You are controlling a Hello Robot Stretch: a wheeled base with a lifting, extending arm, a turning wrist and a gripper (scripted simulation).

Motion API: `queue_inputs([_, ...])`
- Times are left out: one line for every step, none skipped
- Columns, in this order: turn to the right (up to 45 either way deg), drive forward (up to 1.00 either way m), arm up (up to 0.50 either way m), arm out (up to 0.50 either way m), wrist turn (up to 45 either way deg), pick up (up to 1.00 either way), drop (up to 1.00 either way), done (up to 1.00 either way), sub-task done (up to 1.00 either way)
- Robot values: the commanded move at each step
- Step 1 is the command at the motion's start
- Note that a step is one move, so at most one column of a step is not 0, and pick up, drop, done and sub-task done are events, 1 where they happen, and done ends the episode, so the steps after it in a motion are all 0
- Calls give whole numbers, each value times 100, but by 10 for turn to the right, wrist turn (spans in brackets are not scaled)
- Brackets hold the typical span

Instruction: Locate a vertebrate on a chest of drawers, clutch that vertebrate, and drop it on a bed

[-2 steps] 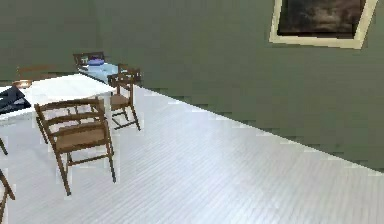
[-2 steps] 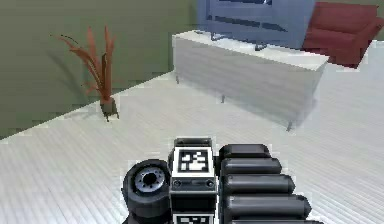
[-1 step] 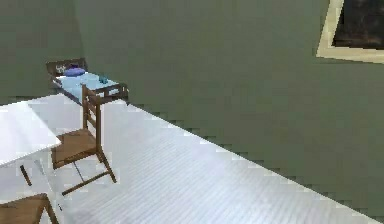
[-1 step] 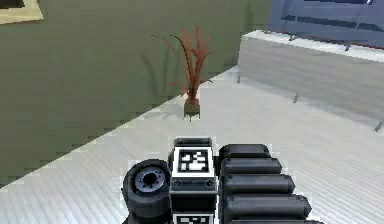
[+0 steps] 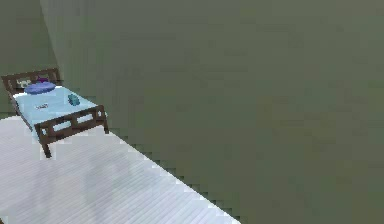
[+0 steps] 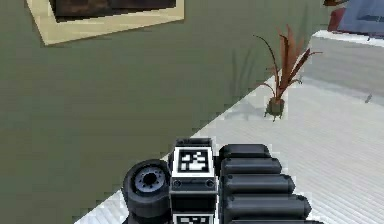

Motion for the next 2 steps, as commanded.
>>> queue_inputs([-60,0,0,0,0,0,0,0,0])
queue_inputs([0,70,0,0,0,0,0,0,0])
